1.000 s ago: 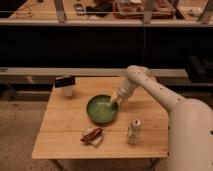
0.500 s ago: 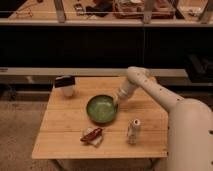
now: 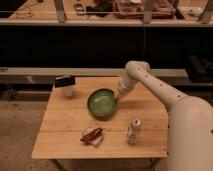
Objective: Drag the ceramic bowl in a circle
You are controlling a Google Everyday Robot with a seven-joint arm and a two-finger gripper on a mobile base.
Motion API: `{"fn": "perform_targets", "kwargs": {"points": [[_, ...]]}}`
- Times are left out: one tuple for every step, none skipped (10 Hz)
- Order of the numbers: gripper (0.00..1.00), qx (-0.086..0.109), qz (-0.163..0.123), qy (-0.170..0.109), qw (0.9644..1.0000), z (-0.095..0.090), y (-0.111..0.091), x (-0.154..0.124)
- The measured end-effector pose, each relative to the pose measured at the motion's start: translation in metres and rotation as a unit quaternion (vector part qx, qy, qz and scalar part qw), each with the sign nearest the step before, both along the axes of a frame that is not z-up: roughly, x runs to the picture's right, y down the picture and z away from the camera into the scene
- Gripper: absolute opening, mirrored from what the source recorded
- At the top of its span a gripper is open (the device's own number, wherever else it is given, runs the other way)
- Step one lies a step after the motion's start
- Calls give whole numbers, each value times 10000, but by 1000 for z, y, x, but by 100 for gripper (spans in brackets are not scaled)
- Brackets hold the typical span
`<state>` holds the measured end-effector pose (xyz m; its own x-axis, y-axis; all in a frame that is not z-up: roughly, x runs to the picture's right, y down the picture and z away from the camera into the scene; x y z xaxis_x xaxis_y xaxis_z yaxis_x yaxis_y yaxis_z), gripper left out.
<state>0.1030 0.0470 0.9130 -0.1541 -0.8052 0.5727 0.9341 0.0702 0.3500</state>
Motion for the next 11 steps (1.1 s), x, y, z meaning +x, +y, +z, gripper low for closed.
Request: {"fn": "perform_targets", "kwargs": {"points": [[0,2,22,164,9999,2,-1,15],[0,15,85,362,9993,1,-3,35],[0,84,152,574,9982,-6,-8,59],[0,132,161,702,9973,-11,-11,74],[0,169,96,834,9963,-19,-10,90],[0,191,-28,914,9956,-31,-5,101],[0,189,-139,925,9954,-40,1,104],[0,173,-292,882,9955,-49,9,102],[0,145,-502,786,9955,-61,20,94],[0,101,-772,589,9952,-77,36,76],[0,86,-905,450,9948,-85,43,62]]}}
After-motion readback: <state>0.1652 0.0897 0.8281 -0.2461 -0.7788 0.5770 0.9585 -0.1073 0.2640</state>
